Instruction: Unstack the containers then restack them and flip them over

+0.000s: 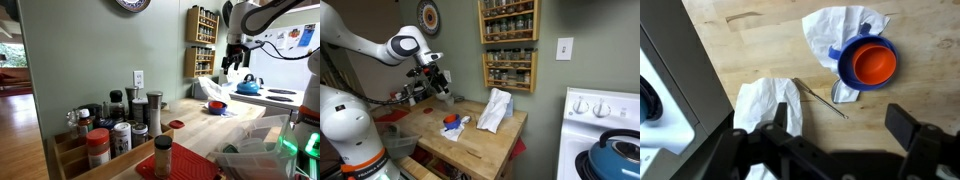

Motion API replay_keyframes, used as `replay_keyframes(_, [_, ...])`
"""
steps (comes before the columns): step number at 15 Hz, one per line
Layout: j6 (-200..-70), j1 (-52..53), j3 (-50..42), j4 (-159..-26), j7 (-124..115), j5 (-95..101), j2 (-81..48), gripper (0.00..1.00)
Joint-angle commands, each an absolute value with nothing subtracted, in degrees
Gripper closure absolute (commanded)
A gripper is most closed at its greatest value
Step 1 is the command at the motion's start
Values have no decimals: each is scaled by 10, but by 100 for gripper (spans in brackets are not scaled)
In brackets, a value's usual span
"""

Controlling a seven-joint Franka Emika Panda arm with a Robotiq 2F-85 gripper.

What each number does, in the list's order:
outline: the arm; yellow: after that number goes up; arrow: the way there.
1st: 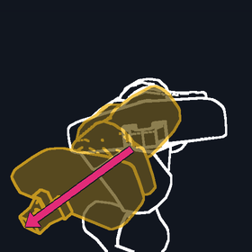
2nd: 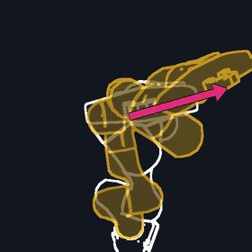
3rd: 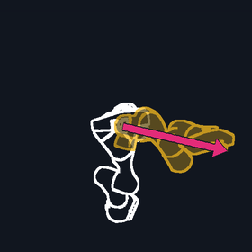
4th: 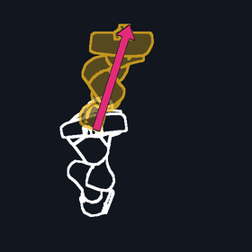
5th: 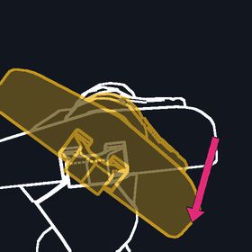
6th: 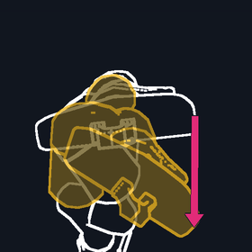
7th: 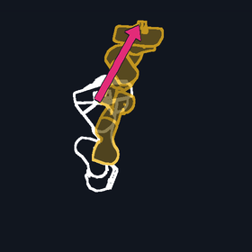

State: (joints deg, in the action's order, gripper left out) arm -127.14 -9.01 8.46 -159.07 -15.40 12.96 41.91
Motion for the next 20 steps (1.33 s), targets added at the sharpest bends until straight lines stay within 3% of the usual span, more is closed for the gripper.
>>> replay_keyframes(1, [-1278,-65,104,-1552,-192,109,369,0])
replay_keyframes(11, [-1216,8,152,-1344,-278,35,120,0])
replay_keyframes(12, [-1234,15,140,-1389,-264,38,174,0])
replay_keyframes(20, [-1250,20,142,-1373,-289,37,145,0])
